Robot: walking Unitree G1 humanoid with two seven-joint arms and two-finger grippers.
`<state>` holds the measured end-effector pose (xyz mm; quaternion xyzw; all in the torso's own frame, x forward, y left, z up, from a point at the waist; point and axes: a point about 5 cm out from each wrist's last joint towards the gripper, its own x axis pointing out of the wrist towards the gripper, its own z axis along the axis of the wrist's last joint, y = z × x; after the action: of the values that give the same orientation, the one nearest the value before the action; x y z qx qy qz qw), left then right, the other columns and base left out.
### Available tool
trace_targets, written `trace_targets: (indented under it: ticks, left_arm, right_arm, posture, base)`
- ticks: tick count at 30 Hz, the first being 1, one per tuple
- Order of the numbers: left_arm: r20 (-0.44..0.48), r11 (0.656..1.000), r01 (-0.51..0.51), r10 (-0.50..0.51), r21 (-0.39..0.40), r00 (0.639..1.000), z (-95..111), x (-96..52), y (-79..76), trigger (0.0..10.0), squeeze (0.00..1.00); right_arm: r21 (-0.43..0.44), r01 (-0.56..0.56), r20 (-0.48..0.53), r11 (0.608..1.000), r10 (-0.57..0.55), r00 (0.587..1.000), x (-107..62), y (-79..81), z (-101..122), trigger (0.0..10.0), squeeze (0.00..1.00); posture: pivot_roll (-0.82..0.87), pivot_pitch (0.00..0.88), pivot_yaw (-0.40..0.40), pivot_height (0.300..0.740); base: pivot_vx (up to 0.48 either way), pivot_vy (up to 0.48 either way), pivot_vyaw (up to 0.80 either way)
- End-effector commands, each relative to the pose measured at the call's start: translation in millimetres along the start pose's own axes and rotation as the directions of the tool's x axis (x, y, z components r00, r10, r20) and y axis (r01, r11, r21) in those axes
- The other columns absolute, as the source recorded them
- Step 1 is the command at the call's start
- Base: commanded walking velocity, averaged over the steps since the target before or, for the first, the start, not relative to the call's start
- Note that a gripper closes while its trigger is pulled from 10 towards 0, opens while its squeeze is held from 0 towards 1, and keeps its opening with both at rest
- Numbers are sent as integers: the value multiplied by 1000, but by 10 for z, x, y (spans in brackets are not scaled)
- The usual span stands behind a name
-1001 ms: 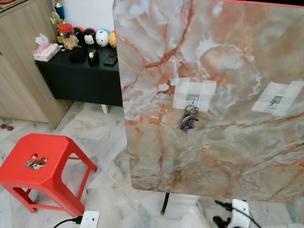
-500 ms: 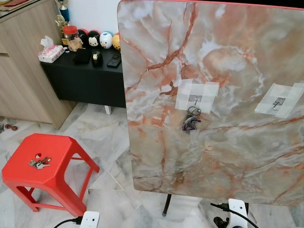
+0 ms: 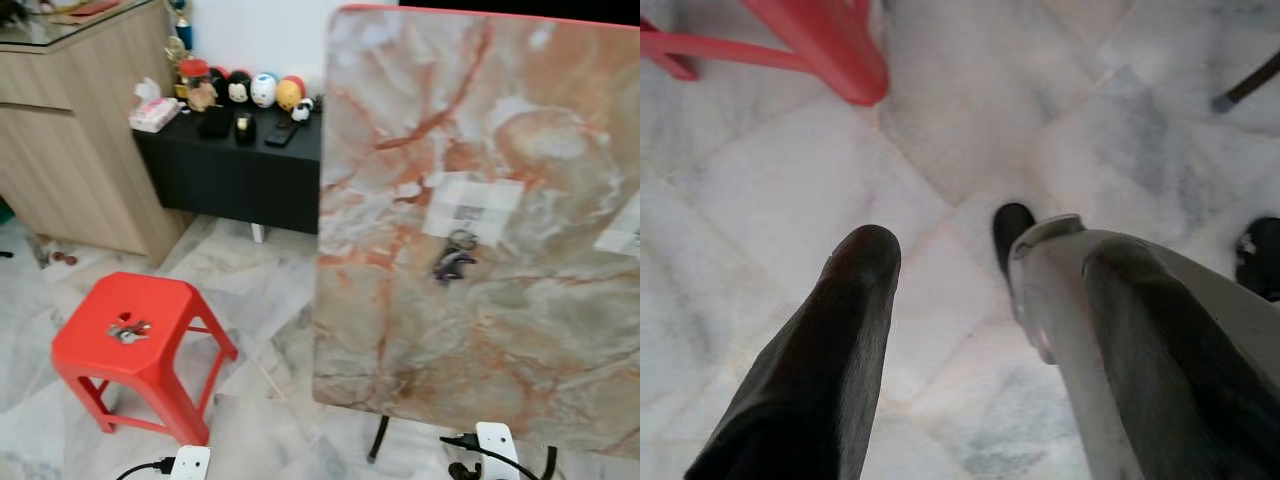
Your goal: Hang keys on a hook
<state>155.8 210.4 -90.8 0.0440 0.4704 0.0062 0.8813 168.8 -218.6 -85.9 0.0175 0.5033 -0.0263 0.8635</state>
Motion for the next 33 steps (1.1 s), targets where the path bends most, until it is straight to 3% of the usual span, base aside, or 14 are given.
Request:
trace_targets:
  ticks: [1, 4, 11, 33]
  left_arm:
    - [-30, 1000, 8, -7, 16, 1000, -55, -8, -1, 10000, 0]
    - [-31, 1000, 11, -10, 18, 999, -54, -8, -3, 10000, 0]
    - [-29, 1000, 13, -13, 19, 999, -41, -4, -10, 10000, 0]
    - [-24, 1000, 10, -10, 18, 1000, 0, 5, 9, 10000, 0]
  right_arm:
    - [9, -5, -5, 1000, 5, 1000, 0, 3, -7, 10000, 0]
    - [62, -35, 5, 997, 35, 999, 9, 53, 19, 10000, 0]
    - [49, -54, -3, 997, 54, 999, 16, 88, 34, 10000, 0]
    - [122, -51, 22, 991, 49, 999, 19, 80, 81, 10000, 0]
  posture:
    - [-98, 0, -38, 740]
    - [-98, 0, -38, 740]
    - [-98, 0, -40, 740]
    - [-98, 0, -33, 740]
  base:
    - [0, 439, 0]
    - [0, 439, 0]
    - [0, 439, 0]
    - [0, 439, 0]
